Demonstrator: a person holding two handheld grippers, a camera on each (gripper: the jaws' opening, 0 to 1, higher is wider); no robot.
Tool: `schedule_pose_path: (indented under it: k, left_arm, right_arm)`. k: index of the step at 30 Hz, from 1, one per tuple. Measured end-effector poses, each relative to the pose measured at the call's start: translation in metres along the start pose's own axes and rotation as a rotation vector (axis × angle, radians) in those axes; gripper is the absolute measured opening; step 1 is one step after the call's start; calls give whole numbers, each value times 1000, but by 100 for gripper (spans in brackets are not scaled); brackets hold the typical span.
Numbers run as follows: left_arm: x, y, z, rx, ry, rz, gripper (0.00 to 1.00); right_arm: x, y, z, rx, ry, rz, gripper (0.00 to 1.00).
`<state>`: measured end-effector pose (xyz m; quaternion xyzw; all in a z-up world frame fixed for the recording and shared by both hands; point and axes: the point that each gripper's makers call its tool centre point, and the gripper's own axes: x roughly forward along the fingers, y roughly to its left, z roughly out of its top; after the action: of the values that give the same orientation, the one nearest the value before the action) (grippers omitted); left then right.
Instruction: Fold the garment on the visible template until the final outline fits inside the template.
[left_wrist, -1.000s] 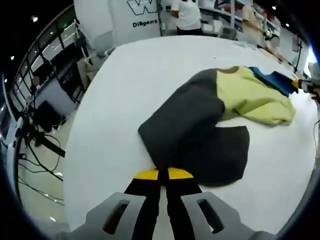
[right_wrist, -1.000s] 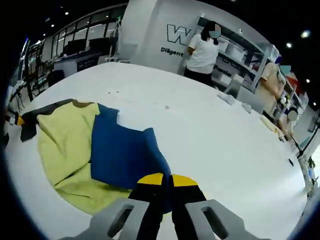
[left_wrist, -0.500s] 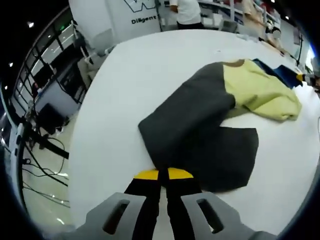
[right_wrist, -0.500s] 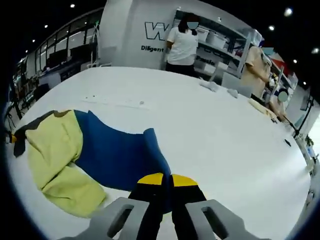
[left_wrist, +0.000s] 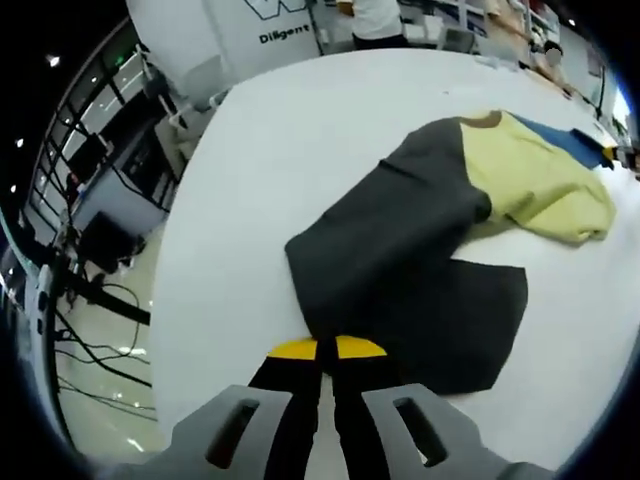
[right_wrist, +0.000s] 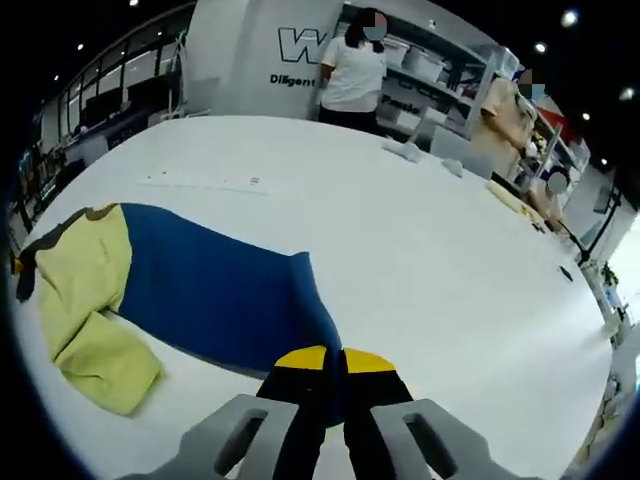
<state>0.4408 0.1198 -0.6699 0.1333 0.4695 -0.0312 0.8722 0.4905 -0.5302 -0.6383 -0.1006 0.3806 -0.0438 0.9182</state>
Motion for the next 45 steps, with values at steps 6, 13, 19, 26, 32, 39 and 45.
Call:
schedule_pose_path:
  k: [6, 13, 19, 26, 32, 39, 45]
  left_arm:
    - [1, 1, 1, -2, 4, 3, 0]
    - [1, 9, 2, 32, 5, 33, 0]
    - [2, 9, 2, 9, -4, 24, 0]
    - [-6, 9, 9, -8, -60, 27, 19]
    - [-18, -2, 18, -34, -121, -9, 35]
    - [-34, -24, 27, -79, -192, -81, 61]
    - [-49, -43, 32, -42, -242, -125, 77]
  right_arm:
    - [-3, -6, -8, -9, 18, -25, 0]
    - [-7, -12, -18, -7, 40, -44, 0]
    - [-10, -6, -26, -4, 45, -14, 0]
    - [-16, 4, -24, 4, 1, 32, 7]
    - [-31, 28, -7, -5, -92, 124, 30]
    - [-52, 69, 1, -38, -159, 262, 57]
    - [-75, 113, -2, -75, -183, 389, 78]
